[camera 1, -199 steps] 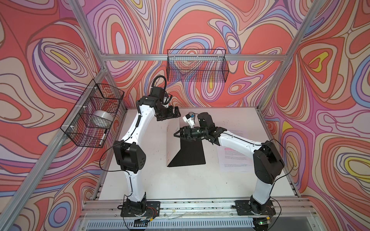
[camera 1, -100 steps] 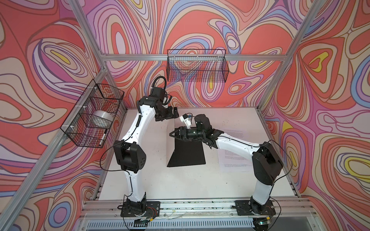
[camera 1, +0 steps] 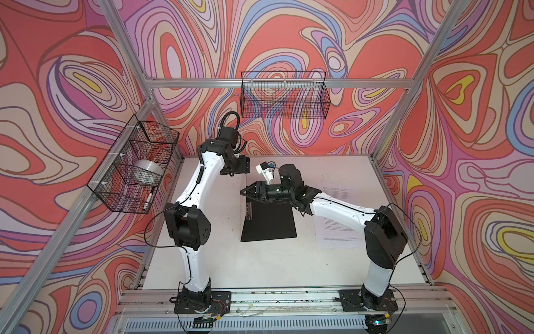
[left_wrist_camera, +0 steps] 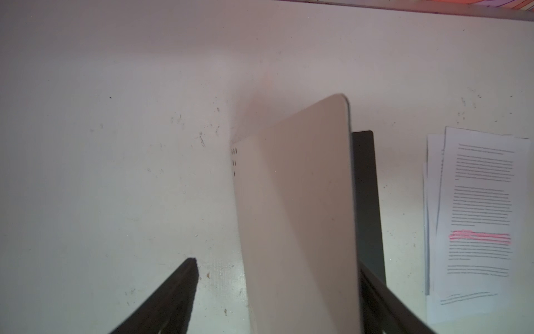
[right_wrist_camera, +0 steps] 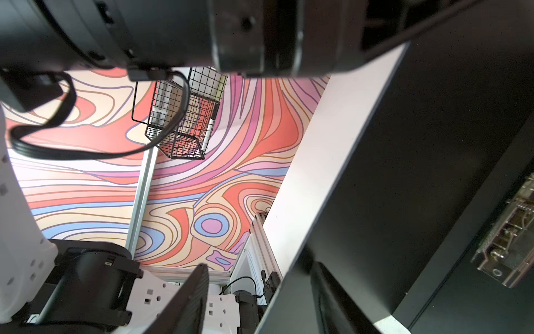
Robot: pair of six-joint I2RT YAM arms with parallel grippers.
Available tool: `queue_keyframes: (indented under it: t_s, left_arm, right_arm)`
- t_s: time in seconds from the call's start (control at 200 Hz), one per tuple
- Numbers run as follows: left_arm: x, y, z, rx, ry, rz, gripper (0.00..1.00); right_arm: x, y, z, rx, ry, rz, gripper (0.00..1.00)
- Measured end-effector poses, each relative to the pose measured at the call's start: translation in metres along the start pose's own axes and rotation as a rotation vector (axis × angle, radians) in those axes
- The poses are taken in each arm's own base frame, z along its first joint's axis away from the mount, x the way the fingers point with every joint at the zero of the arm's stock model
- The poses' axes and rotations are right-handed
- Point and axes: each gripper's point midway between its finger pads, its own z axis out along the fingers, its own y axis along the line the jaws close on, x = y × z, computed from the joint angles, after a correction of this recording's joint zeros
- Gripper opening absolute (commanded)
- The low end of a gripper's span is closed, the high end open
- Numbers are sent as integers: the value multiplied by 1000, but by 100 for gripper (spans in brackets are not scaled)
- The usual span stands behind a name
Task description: Put the files into the folder
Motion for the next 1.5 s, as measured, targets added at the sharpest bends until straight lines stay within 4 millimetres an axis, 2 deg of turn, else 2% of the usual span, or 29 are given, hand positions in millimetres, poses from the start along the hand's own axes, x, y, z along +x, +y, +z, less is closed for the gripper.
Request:
queue_keyframes:
  t_s: [0.145, 0.24, 0.331, 0.561, 0.691, 0.831, 1.092, 1.182, 1.357, 1.437, 1.502]
  left_arm:
    - [-1, 11, 0, -36, -6, 0, 46]
    - [-1, 23, -1, -56, -4, -11, 42]
    - [0, 33, -3, -69, 3, -19, 30]
    - [6, 61, -10, -92, 16, -50, 23]
    - [11, 69, -15, -87, 21, -44, 23]
    - [21, 69, -18, -69, 35, -8, 25]
    - [45, 64, -21, -15, 80, 49, 23]
    - [51, 67, -19, -5, 97, 59, 22]
    - [55, 70, -18, 14, 112, 76, 23]
    - [57, 69, -19, 23, 120, 87, 29]
    - [60, 69, -19, 26, 130, 95, 30]
  right_arm:
    - [1, 1, 1, -1, 2, 0, 59]
    - [1, -1, 1, 7, -1, -4, 58]
    - [1, -5, 0, 31, -4, -7, 57]
    - [0, -21, -16, 191, -32, -24, 49]
    - [-2, -32, -25, 297, -48, -30, 45]
    - [5, -59, -32, 420, -33, -2, 41]
    - [27, -123, -19, 577, 59, 75, 38]
    - [35, -139, -16, 610, 88, 98, 37]
    - [35, -150, -8, 633, 113, 110, 35]
    - [34, -151, -6, 637, 119, 108, 34]
    - [34, -154, -5, 644, 127, 111, 33]
